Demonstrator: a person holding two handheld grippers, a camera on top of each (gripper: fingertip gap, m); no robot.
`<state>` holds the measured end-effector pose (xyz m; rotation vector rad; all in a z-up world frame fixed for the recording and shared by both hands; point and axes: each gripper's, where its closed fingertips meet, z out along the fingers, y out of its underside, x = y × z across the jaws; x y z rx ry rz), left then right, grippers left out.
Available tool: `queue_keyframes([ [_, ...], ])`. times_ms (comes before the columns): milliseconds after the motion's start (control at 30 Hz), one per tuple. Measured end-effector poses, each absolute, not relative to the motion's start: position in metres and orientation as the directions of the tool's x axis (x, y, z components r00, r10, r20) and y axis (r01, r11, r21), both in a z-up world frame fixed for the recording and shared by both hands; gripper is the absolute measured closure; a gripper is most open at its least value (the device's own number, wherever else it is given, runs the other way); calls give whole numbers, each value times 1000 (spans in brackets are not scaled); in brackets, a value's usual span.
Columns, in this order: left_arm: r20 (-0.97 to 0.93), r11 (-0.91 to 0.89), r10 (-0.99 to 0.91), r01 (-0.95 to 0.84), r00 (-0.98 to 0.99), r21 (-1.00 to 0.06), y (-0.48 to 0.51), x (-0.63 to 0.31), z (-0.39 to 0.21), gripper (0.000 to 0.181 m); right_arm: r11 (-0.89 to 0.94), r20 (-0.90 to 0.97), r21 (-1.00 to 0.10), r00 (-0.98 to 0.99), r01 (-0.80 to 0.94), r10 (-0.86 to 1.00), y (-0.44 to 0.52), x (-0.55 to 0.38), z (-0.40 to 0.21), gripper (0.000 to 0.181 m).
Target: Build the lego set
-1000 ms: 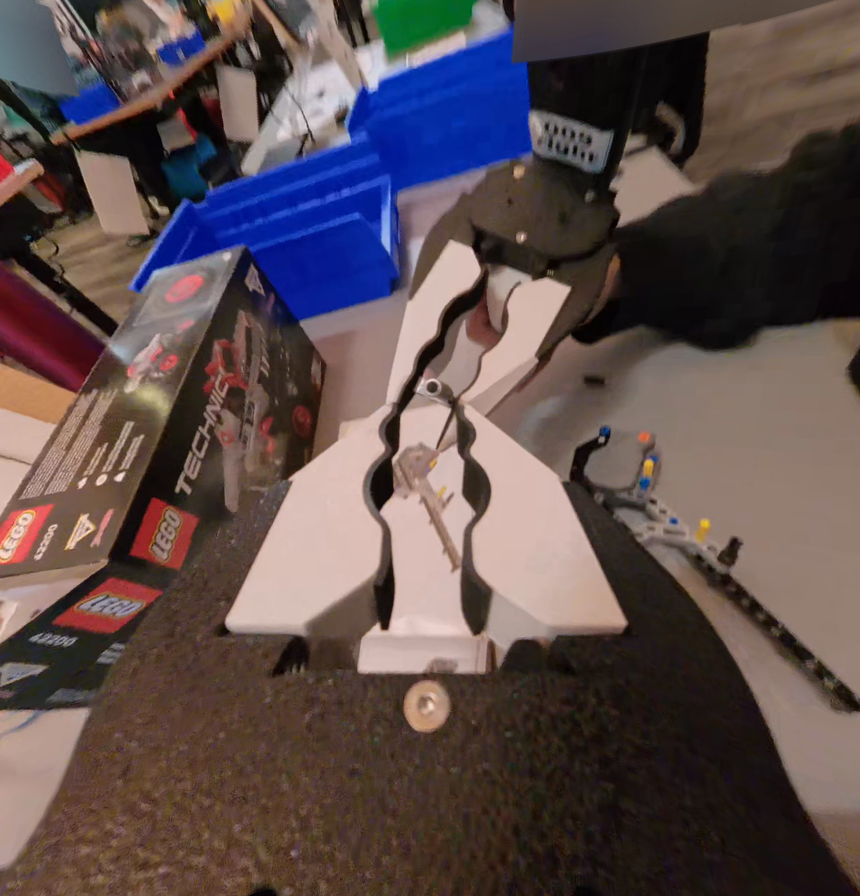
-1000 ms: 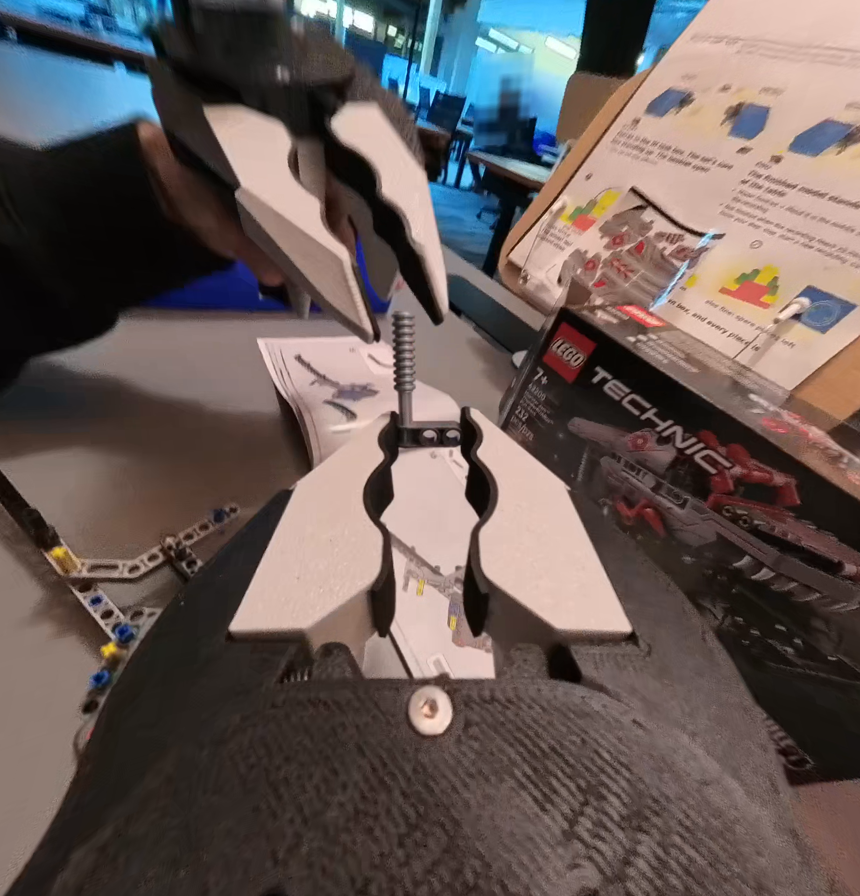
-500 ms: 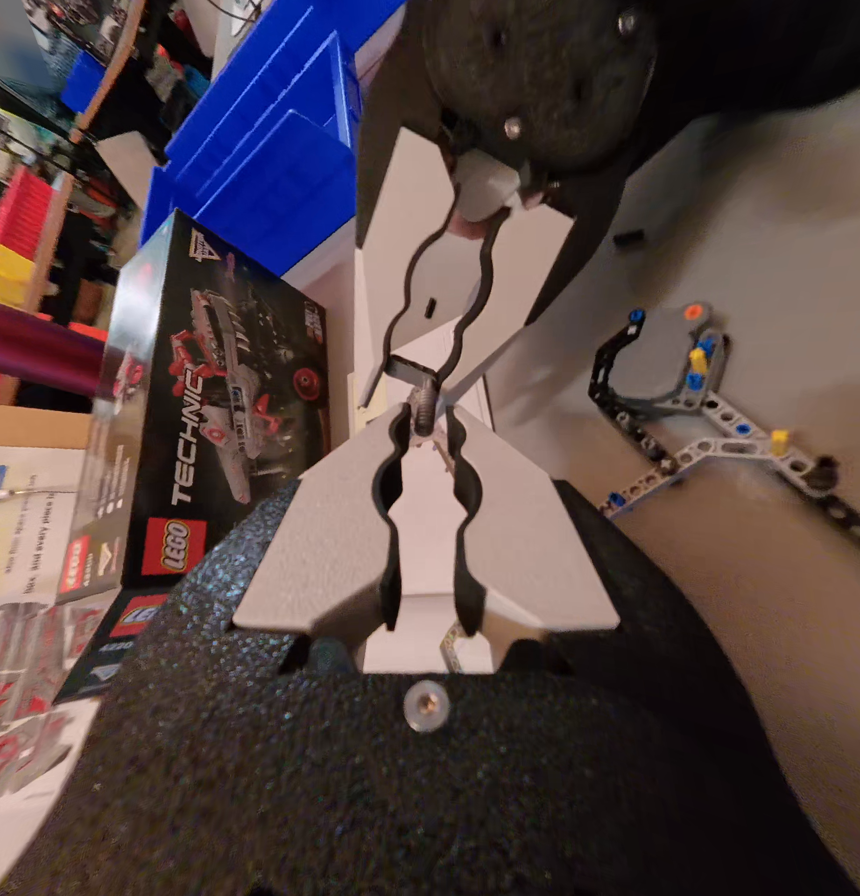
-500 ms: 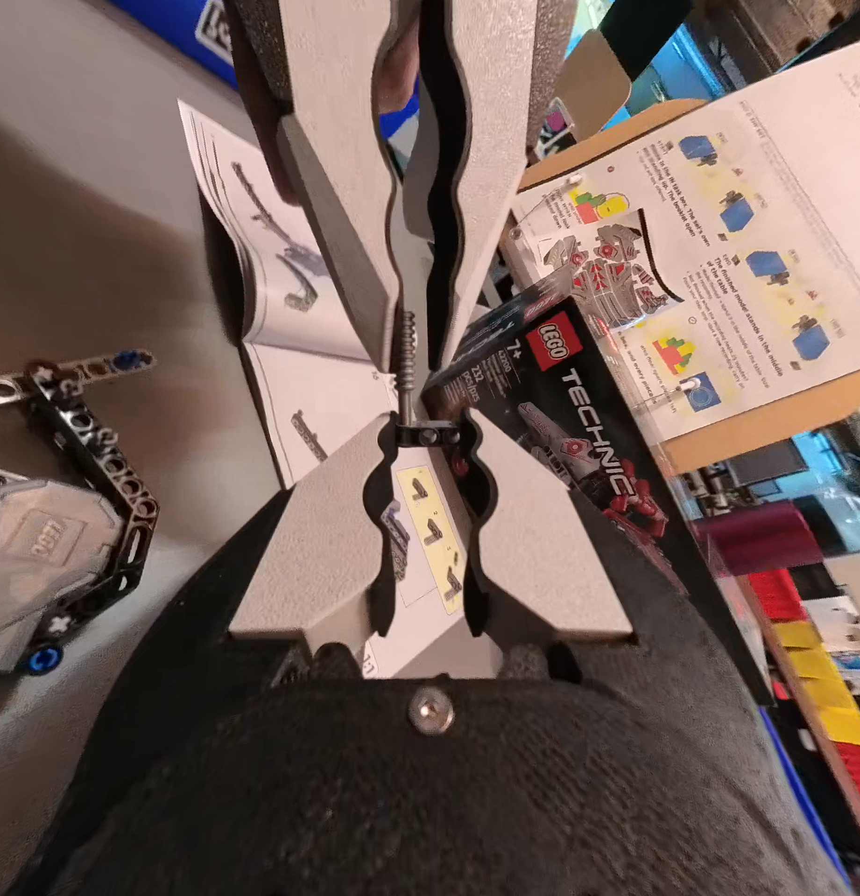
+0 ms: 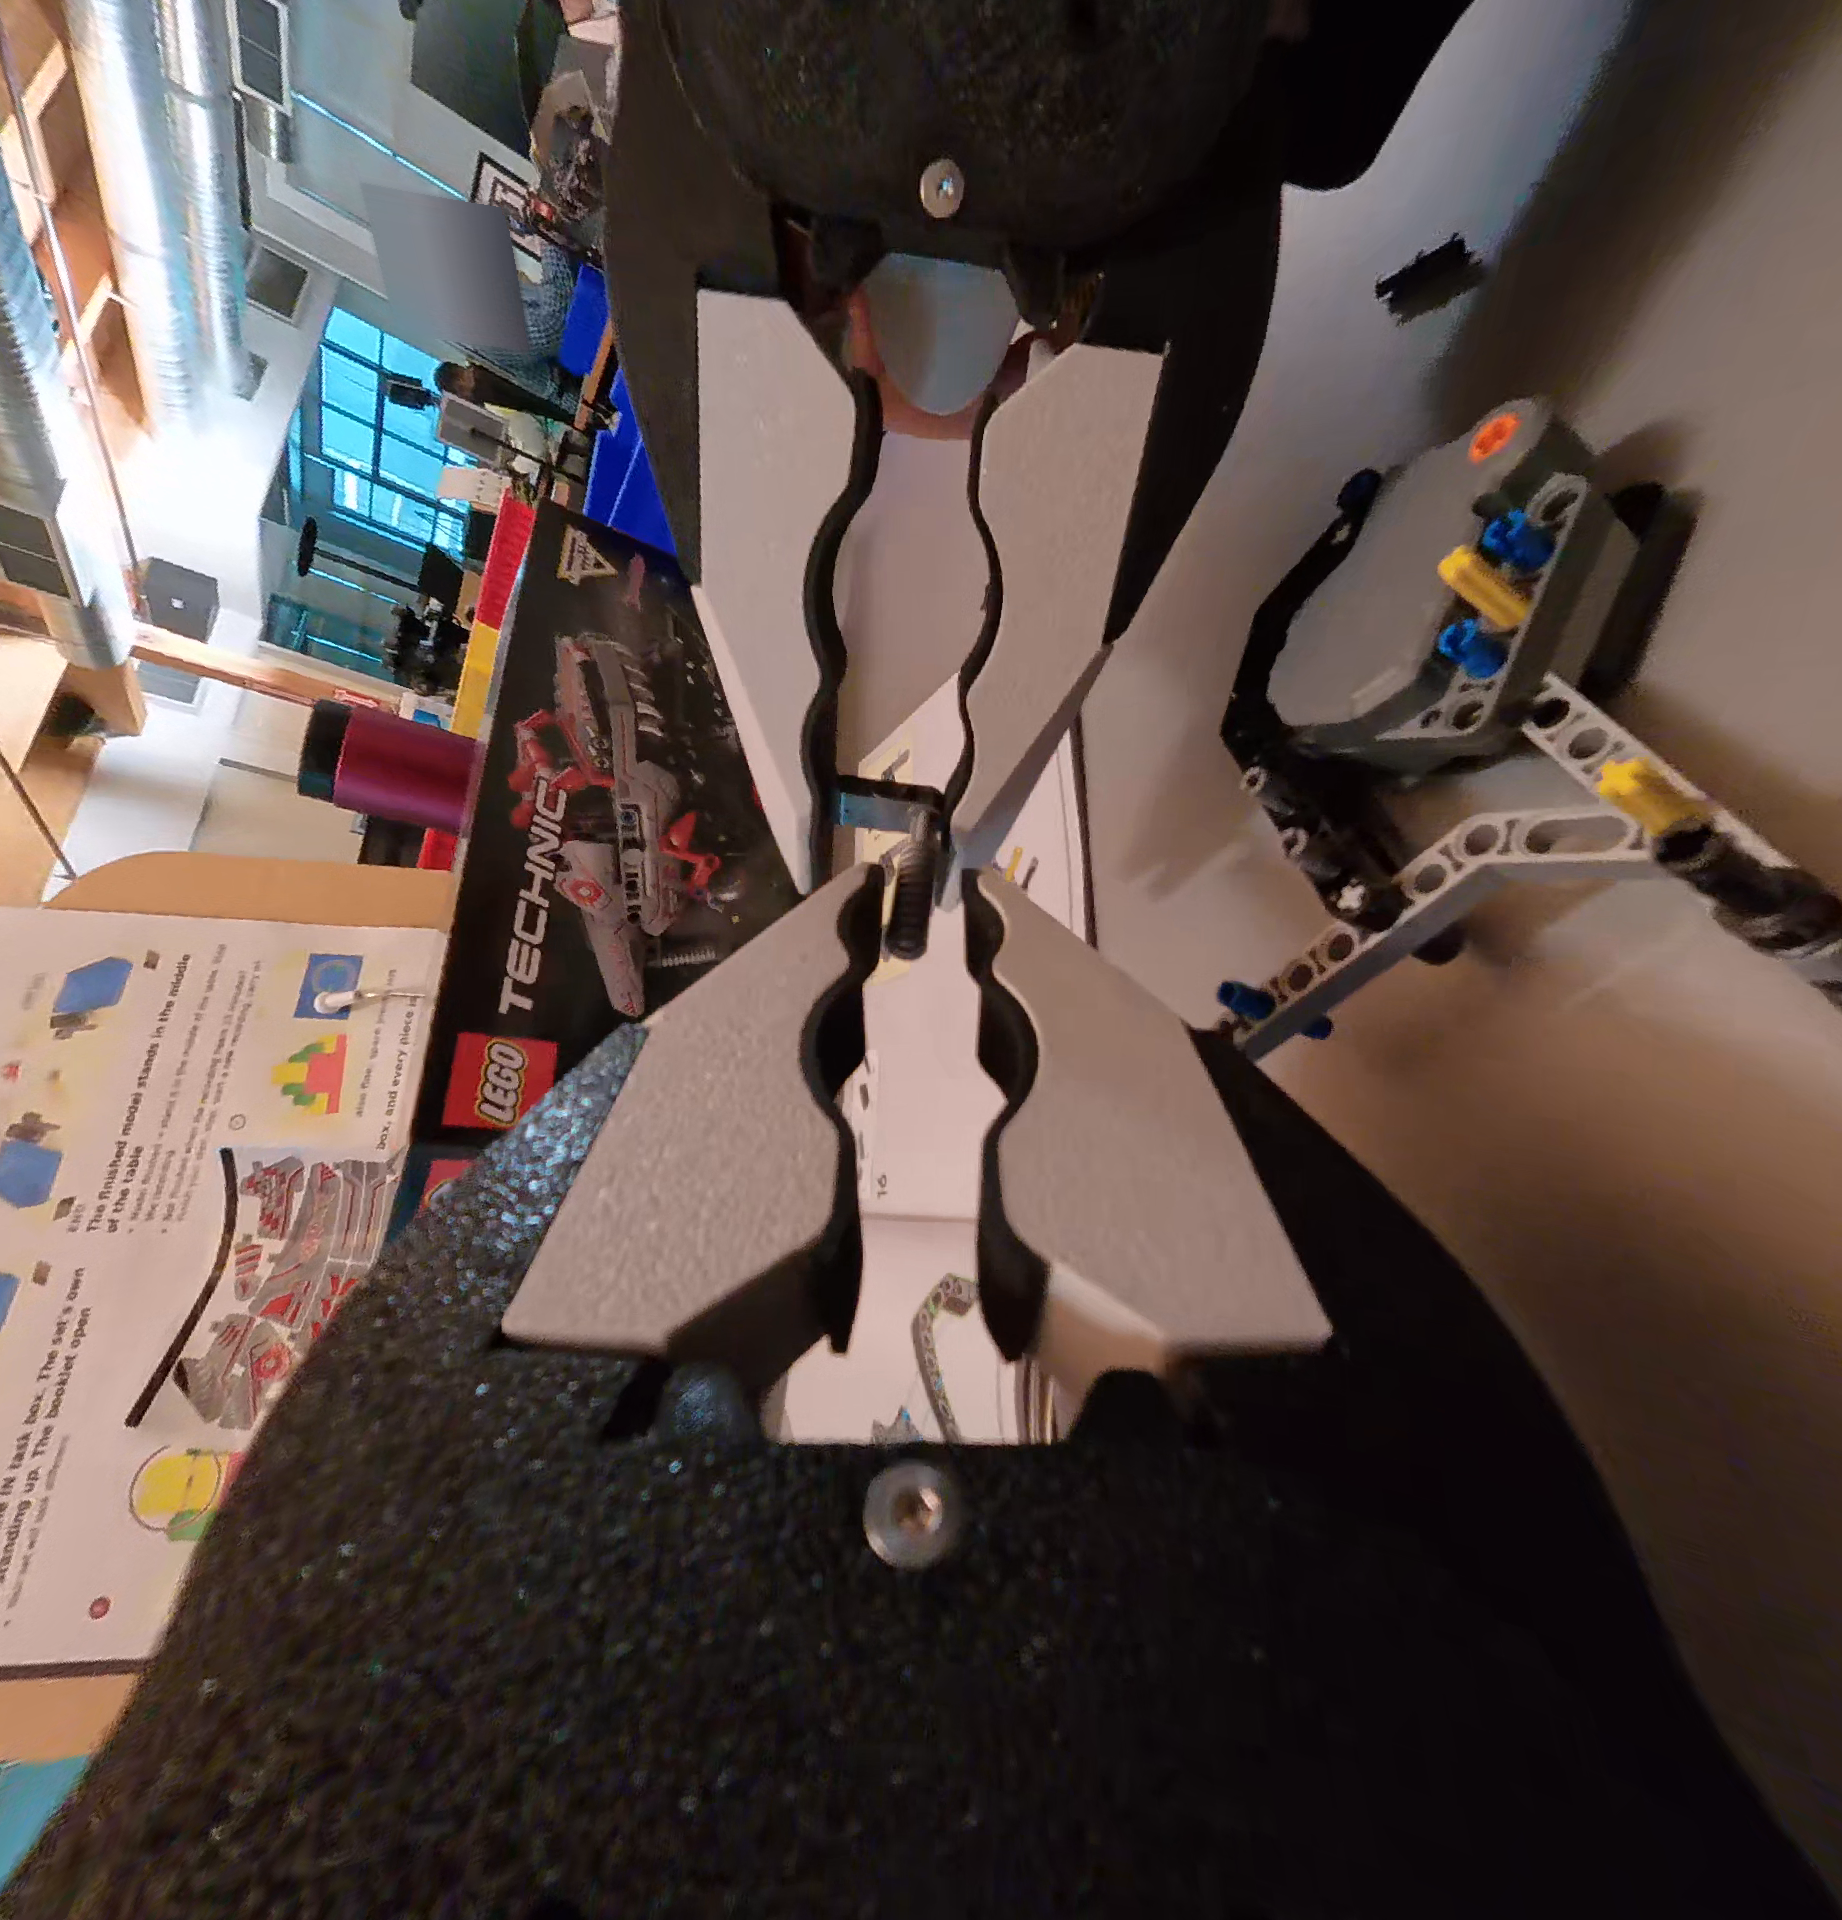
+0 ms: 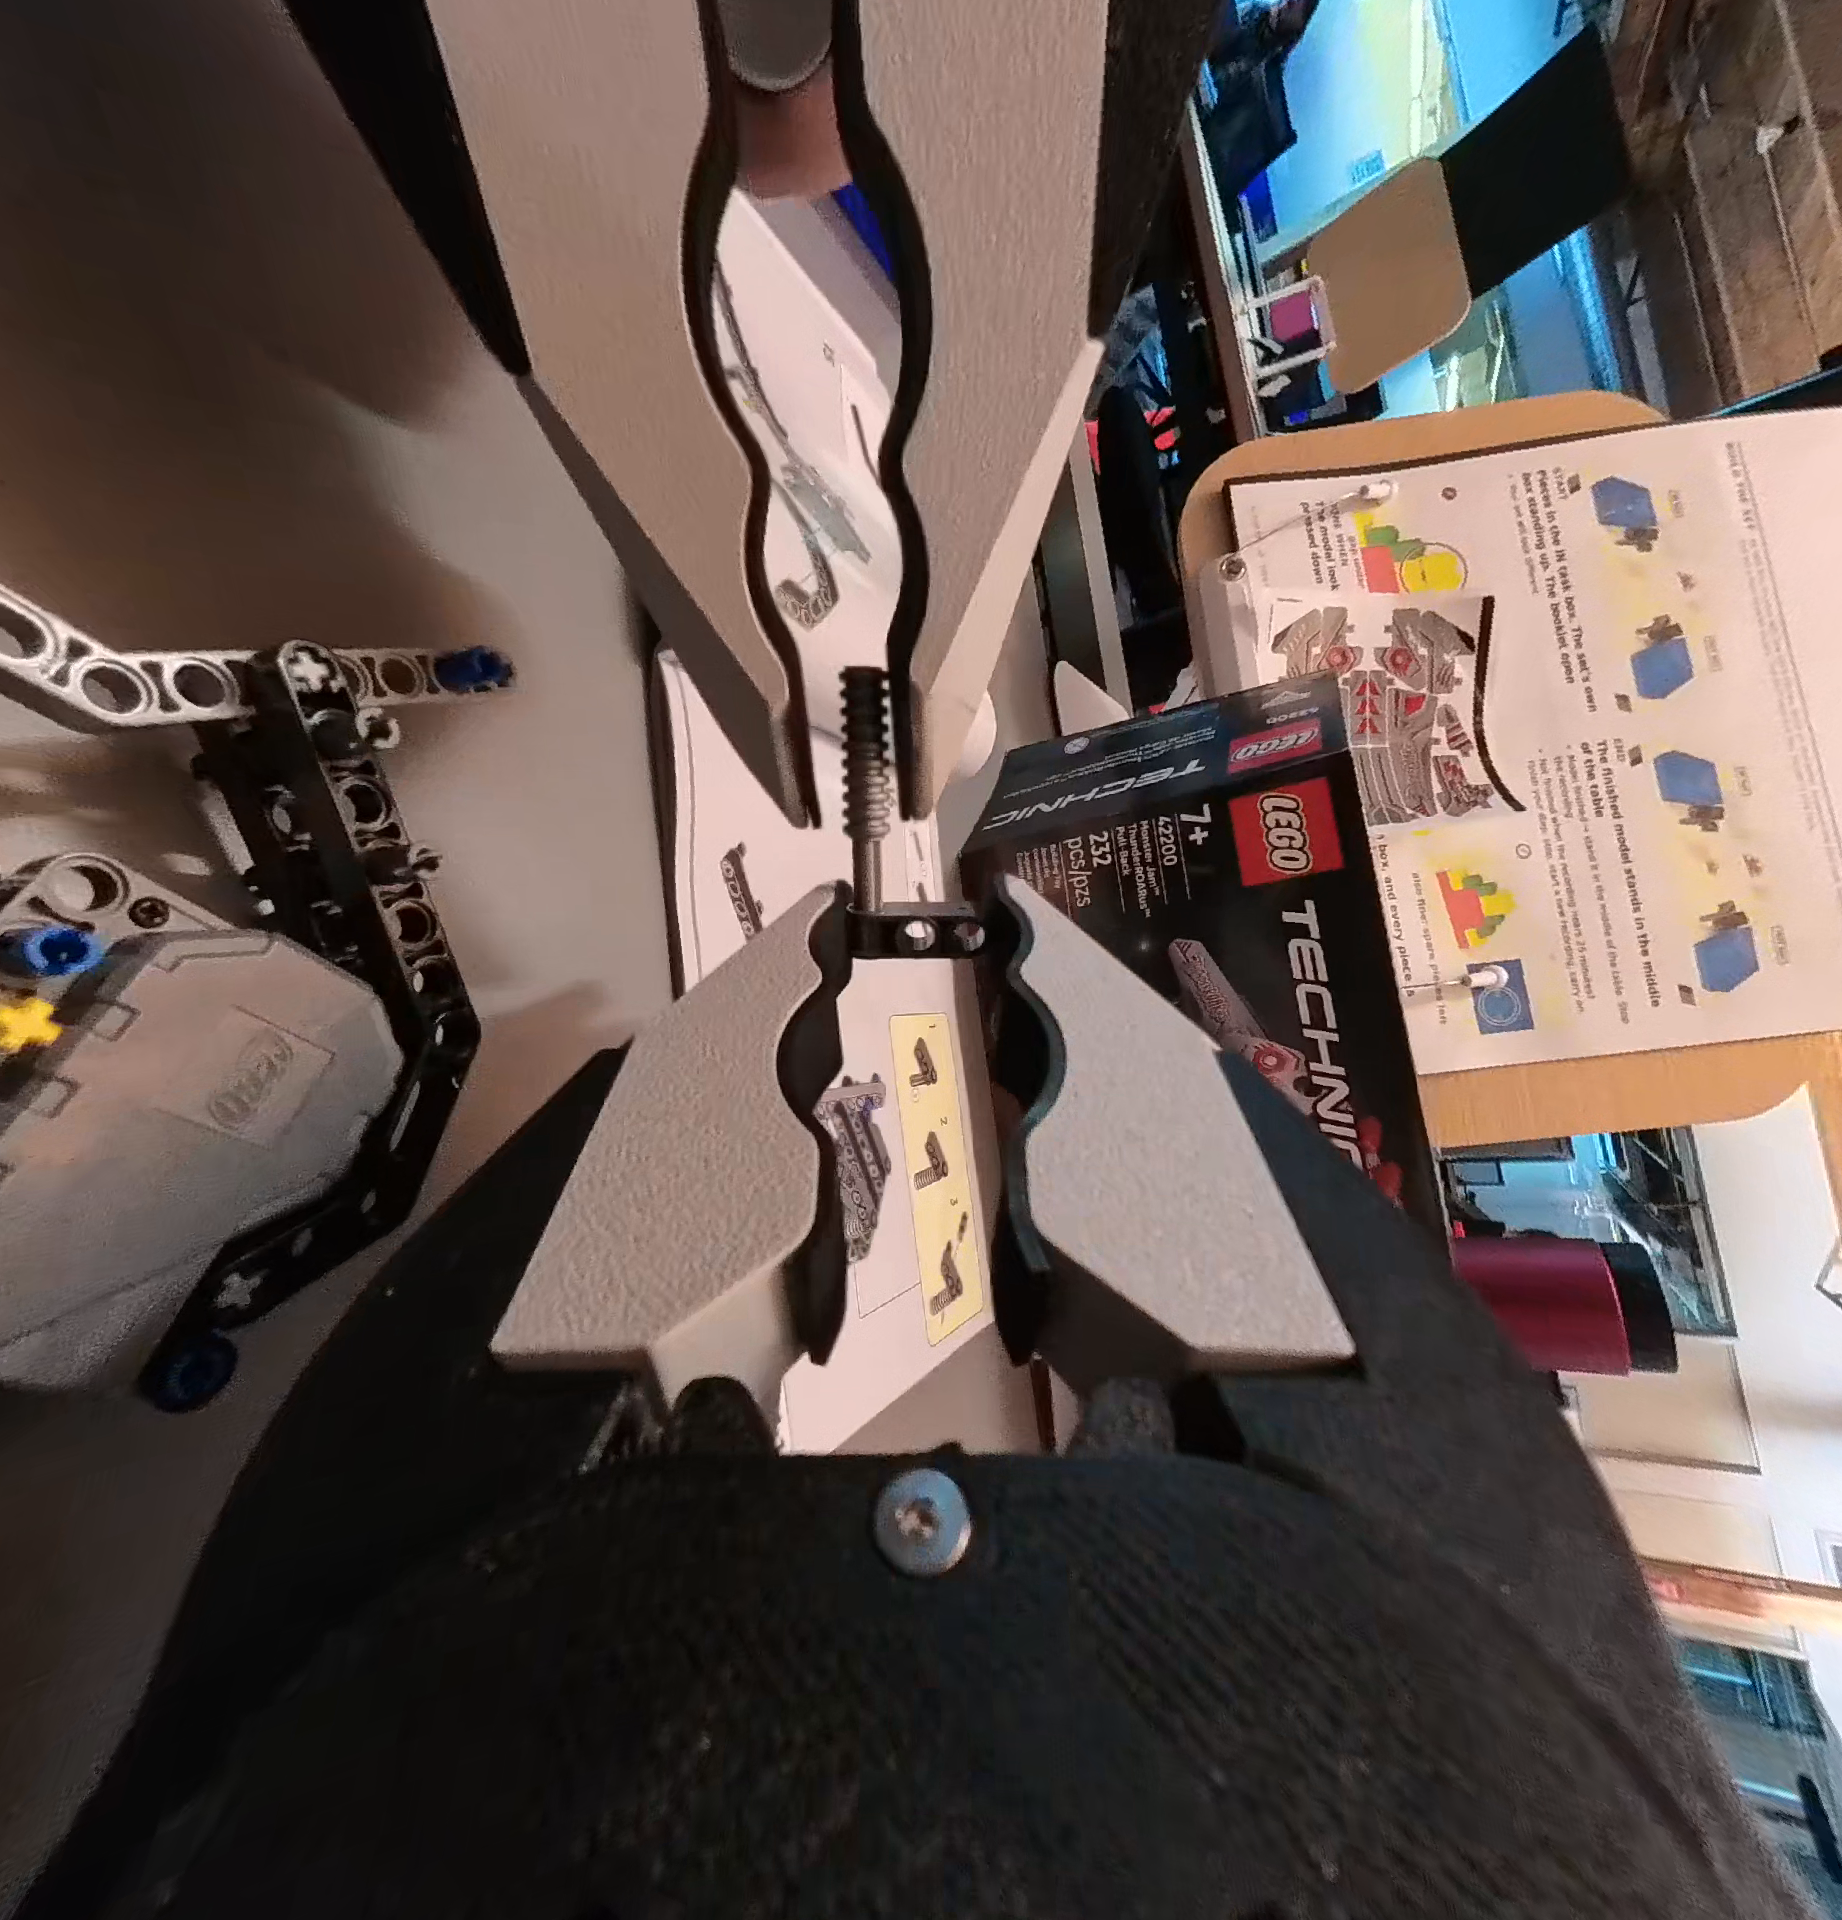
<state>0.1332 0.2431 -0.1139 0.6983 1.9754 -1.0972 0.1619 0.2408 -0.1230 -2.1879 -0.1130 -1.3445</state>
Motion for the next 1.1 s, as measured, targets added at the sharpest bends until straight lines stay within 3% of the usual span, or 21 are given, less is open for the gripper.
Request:
queue_keyframes([
  [133,-835,466,87,763,-544,-448,246,128,-110,176,-839,857,-396,479,374,-191,244,159,-122,156],
  [533,-861,441,86,794,-501,-418,259,118,-108,173,-794,869,-395,468,463,-159,253,150,-120,156],
  [900,-852,448,108,790,-512,-418,262,116,-113,177,-790,841,-420,518,446,-155,255,145,-123,157],
  [1100,-834,480,125,768,-538,-424,264,118,-120,177,-835,844,-374,522,404,-126,253,147,-131,156],
])
